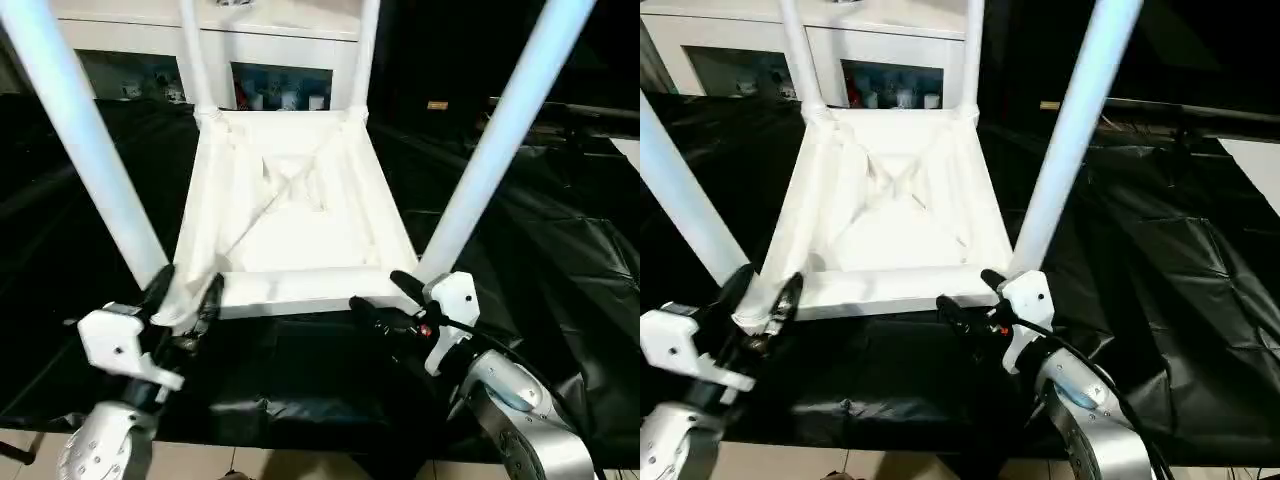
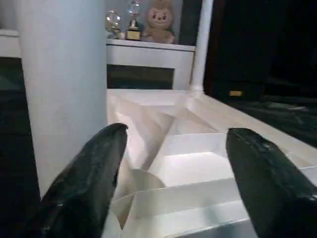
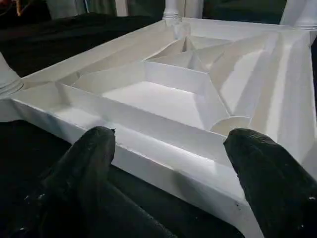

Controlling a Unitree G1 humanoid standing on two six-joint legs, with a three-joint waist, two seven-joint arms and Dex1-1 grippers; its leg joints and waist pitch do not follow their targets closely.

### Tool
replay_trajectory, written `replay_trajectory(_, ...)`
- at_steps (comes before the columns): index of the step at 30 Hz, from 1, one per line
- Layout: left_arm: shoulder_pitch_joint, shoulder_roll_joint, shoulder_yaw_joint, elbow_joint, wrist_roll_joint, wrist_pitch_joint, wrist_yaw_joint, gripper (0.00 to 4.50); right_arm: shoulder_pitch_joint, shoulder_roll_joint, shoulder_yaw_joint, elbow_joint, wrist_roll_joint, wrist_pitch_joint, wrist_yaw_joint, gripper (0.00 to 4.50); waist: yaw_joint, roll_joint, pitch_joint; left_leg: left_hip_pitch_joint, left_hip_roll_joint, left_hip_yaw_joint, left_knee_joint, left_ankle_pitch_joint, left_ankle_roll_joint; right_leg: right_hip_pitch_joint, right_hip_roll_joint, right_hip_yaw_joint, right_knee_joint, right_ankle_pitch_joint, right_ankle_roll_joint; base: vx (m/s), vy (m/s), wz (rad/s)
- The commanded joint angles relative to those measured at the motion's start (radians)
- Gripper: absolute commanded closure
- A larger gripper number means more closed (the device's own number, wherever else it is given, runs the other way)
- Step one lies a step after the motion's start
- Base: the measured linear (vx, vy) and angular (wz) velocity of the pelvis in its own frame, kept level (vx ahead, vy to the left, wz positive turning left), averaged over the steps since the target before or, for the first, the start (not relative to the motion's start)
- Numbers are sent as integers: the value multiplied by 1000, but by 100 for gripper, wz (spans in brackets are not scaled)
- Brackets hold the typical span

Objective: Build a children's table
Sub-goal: Rotate leg to tighten

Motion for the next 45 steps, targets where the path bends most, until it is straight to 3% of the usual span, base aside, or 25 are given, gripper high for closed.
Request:
replay_trajectory(1, -6, -30, 43, -14, 42, -43, 84, 57, 7, 0, -17, 7, -13, -12, -15, 56, -6, 11, -35, 19, 45, -32, -94, -446, -45, 15, -21, 22, -80, -319, -68, 0, 0, 0)
replay_trajectory(3, -2, -36, 47, -15, 52, -59, 109, 45, 9, 1, -18, 6, -13, -13, -19, 56, -8, 12, -36, 17, 45, -33, -94, -449, -44, 17, -20, 21, -81, -318, -68, 0, 0, 0)
replay_trajectory(5, 10, -43, 41, -23, 61, -91, 137, 28, 16, 1, -19, 5, -14, -18, -22, 56, -8, 21, -36, 20, 44, -34, -93, -457, -41, 13, -20, 21, -84, -324, -69, 0, 0, 0)
replay_trajectory(11, 46, -68, 13, -64, 64, -179, 125, 6, 25, 0, -20, 3, -15, -21, -29, 56, -6, 21, -34, 21, 47, -33, -94, -469, -41, 13, -19, 20, -84, -318, -76, 0, 0, 0)
replay_trajectory(13, 81, -79, -1, -86, 116, -190, 143, 6, 28, -1, -21, 5, -15, -23, -29, 56, -7, 21, -32, 18, 47, -34, -95, -470, -39, 15, -19, 21, -85, -318, -72, 0, 0, 0)
replay_trajectory(21, -10, -28, 67, 5, 11, -40, 177, 6, 28, 1, -5, 4, -7, -22, -14, 56, -4, 21, -30, 22, 40, -37, -94, -484, -49, 7, -17, 21, -87, -373, -54, 0, 0, 0)
replay_trajectory(29, -123, 37, 77, 92, -17, 82, 156, 6, 2, 21, 9, 33, -8, -27, -13, 56, 1, 25, -39, 20, 41, -33, -92, -411, -43, 15, -18, 21, -71, -234, -97, 0, 0, 0)
replay_trajectory(32, -181, 73, 87, 145, -6, 140, 172, 6, -13, 30, 20, 45, -8, -23, -9, 56, 3, 34, -39, 22, 40, -33, -91, -390, -42, 16, -18, 20, -67, -207, -110, 0, 0, 0)
replay_trajectory(33, -198, 80, 92, 160, 0, 144, 180, 6, -15, 32, 22, 46, -6, -21, -6, 56, 3, 31, -39, 24, 39, -31, -90, -393, -42, 15, -17, 20, -68, -209, -111, 0, 0, 0)
replay_trajectory(36, -230, 91, 106, 181, -2, 156, 200, 6, -17, 33, 30, 44, 3, -11, 10, 56, 4, 34, -43, 22, 41, -32, -89, -360, -40, 24, -20, 19, -63, -159, -130, 0, 0, 0)
replay_trajectory(37, -241, 95, 112, 183, -7, 189, 214, 6, -16, 30, 40, 41, 10, -4, 28, 56, 6, 44, -43, 22, 40, -33, -90, -357, -40, 25, -22, 19, -60, -152, -134, 0, 0, 0)
replay_trajectory(38, -242, 99, 110, 183, -8, 200, 213, 22, -16, 29, 42, 40, 12, -2, 33, 56, 4, 37, -43, 20, 40, -32, -88, -351, -37, 26, -20, 18, -60, -140, -138, 0, 0, 0)
replay_trajectory(45, -254, 104, 110, 182, -40, 278, 220, 85, -8, 12, 74, 33, 32, -20, 106, 56, 6, 46, -43, 23, 42, -33, -89, -373, -34, 27, -23, 17, -63, -190, -152, 0, 0, 0)
